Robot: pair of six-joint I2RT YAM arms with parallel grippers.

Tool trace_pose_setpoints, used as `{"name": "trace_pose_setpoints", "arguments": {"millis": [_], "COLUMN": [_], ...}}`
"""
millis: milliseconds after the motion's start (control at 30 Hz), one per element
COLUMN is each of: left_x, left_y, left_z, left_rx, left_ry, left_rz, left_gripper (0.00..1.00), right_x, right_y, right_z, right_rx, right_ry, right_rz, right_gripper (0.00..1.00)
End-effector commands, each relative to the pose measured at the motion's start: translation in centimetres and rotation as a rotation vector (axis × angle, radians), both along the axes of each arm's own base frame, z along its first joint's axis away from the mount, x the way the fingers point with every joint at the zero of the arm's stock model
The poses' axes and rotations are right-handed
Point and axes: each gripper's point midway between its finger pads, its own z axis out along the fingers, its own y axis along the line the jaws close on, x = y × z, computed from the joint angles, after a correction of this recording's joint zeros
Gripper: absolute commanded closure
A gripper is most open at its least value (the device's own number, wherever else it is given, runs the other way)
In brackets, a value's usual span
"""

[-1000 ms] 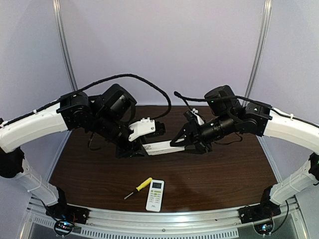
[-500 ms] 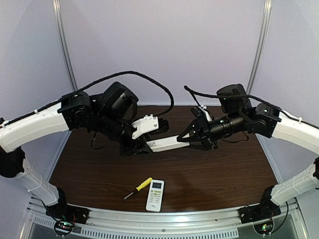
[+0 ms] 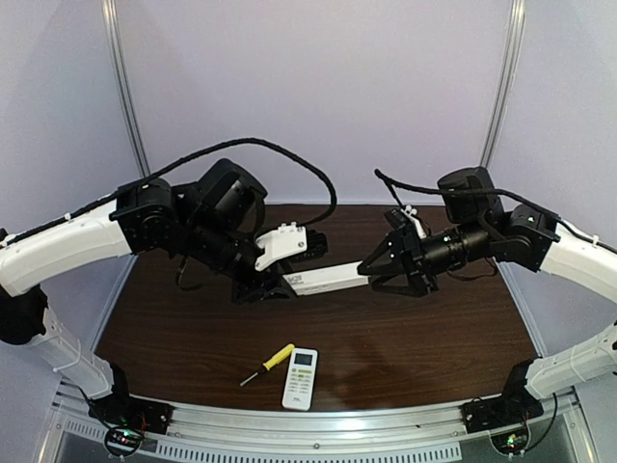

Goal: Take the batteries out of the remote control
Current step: Remove the battery cover from the remote control.

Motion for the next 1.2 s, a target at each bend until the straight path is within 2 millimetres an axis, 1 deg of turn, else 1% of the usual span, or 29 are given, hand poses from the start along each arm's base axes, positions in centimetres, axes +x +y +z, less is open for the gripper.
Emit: {"name": "trace_pose_setpoints", "arguments": {"millis": [0,100,200,433,700,800,1167], "left_x": [0.0,-0.1,-0.1,-0.2,-0.4,-0.3,-0.6], "left_y": [0.2,0.2,0.2,0.1,-0.2,-0.3,-0.7], "left_z": [2.1,1.5,1.0,0.1,-0.1,-0.2,-0.8], "left_rx": [-0.062,-0.046,-0.034,-0.015,-0.014,-0.012,-0.004], "left_ry": [-0.018,-0.010,-0.001,0.018,0.033,0.035,0.053], "left_rz": [-0.001,-0.001,-0.002,-0.005,-0.012,-0.013,-0.023], "left_gripper": [1.00,1.00,1.00,1.00,1.00,1.00,1.00], "right_x": [-0.1,-0.2,-0.4,-0.8,-0.6,-0.4,0.3], "right_y": [-1.8,-2.0,-2.2,-2.5,-1.6,-1.4,-0.7], "right_z": [-1.6,-1.1,-0.6,1.0,3.0,3.3,2.9], "right_rx": [-0.078,-0.071,-0.063,-0.018,0.083,0.095,0.093], "right_ry": [0.029,0.021,0.016,0.007,0.004,0.003,0.018], "right_rz": [-0.041,-0.042,-0.043,-0.048,-0.054,-0.057,-0.067], "right_gripper": [0.41,0.36,0.33,0.31,0.32,0.32,0.36]}}
